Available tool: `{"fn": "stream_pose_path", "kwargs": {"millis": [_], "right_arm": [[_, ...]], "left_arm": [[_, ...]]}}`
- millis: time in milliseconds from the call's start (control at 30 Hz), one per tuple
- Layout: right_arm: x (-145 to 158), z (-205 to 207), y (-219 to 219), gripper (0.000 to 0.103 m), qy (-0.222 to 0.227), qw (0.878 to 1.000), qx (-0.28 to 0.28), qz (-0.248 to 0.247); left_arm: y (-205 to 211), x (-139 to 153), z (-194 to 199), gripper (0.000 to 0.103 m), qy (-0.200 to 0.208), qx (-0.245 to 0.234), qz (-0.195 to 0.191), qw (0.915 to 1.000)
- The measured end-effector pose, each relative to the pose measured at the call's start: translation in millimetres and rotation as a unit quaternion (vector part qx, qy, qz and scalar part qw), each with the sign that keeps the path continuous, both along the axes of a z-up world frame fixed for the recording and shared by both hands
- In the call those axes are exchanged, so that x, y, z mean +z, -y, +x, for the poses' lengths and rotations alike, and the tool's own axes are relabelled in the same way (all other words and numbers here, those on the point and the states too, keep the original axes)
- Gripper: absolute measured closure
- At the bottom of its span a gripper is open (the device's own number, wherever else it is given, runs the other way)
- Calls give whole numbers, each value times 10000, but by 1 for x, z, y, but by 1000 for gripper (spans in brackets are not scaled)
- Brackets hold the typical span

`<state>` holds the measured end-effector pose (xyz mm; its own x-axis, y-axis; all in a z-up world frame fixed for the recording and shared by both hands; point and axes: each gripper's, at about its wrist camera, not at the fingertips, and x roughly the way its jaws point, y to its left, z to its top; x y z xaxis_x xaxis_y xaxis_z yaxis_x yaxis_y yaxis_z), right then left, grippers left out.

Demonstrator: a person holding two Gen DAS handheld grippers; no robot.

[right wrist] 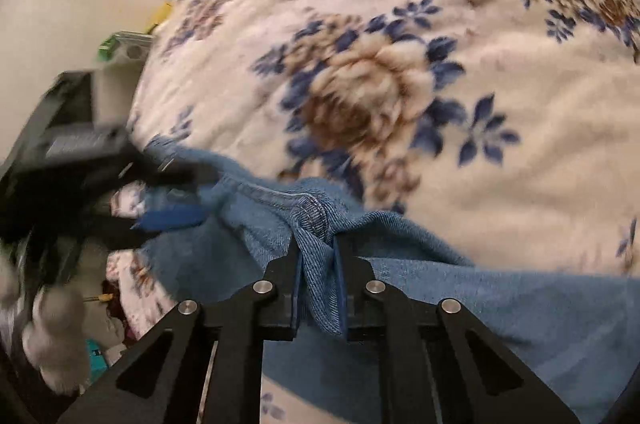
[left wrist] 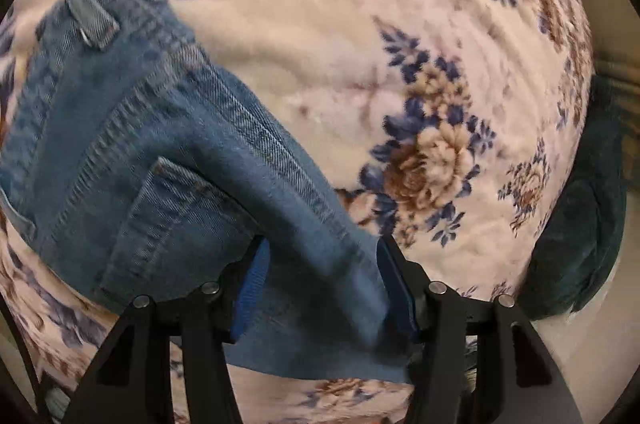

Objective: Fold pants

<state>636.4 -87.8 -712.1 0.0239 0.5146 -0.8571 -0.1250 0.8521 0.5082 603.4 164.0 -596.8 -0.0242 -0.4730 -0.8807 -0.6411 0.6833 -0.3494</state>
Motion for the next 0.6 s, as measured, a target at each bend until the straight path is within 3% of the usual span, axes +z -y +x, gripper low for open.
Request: {"fn": "stream_pose_path", "kwargs": {"millis": [167, 267, 300, 367, 467, 600], "right_arm": [[9, -42, -7, 89, 216, 9996, -31, 204], [-1, -58, -10, 94, 46, 9988, -101, 470], [-5, -61, -10, 94, -62, 9982, -107, 583], [-20, -61, -10, 94, -380, 9959, -235, 786], [-35, -55, 9, 92, -830, 9858, -690, 1285], [-39, -43, 17, 75, -979, 9831, -760, 1346]], "left_arm": [[11, -14, 2, 50, -257, 108, 147, 9995], [21, -32, 5, 50, -463, -353, 523, 9969], [24, -35, 5, 54, -440, -458, 644, 9959], [33, -35, 4, 70, -261, -757, 894, 9928], [39, -28, -1, 75, -36, -844, 964, 9918], [37, -28, -6, 76, 28, -723, 827, 9939]]}}
